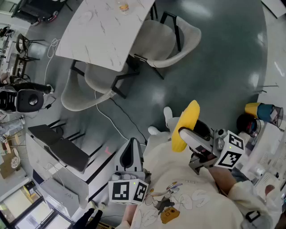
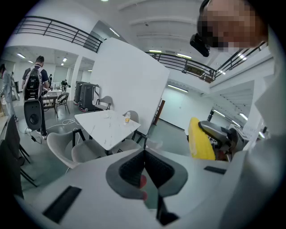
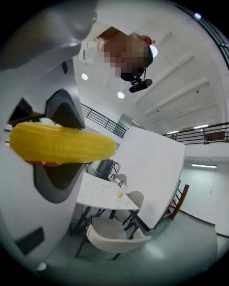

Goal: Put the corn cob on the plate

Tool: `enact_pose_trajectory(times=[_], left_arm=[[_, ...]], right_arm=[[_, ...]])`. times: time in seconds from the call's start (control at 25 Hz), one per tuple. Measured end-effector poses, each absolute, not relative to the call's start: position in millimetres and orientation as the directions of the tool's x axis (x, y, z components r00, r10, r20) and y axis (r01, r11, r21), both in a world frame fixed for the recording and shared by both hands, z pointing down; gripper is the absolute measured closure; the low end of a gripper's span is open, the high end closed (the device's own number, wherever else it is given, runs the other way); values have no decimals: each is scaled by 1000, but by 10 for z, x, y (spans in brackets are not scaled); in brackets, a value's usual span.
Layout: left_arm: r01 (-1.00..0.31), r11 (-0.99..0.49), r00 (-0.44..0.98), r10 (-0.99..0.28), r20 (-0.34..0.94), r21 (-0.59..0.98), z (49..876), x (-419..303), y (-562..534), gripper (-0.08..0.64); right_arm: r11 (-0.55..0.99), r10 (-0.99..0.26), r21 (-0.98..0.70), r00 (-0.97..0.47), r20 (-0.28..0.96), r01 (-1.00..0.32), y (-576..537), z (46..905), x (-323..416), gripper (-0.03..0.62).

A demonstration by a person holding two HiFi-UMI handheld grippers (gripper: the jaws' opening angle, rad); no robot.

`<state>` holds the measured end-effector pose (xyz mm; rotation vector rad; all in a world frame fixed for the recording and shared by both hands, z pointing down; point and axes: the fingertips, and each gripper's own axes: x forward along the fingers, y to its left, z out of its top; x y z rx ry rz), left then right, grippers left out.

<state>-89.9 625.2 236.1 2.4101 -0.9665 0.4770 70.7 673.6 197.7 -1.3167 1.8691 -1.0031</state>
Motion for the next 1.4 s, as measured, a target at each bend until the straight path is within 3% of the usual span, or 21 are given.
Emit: enact_pose_trajectory(times=[0.28,0.6,0.96,1.4], left_arm=[[-685,-623,716,-482,504,378,2397,-1149,6518,552],[-667,-643,738,-499,455,375,2237,-1414,6570,552],[-679,-618,732,-525,435,396,2257,-1542,6388,552],[-710,-610,703,-581,411,352,2118,-1147,6029,552]], right_arm=[[194,-927,-901,-373,-40,-387,6870,1983,108,347],[224,-923,-865,-383,-40,-450,6957,1820,-275,347],[189,-940,-845,-341,-8,-501,6820,1854,-238,347],[214,-943,-817,-330,-31,-536,6613,1790,310,347]])
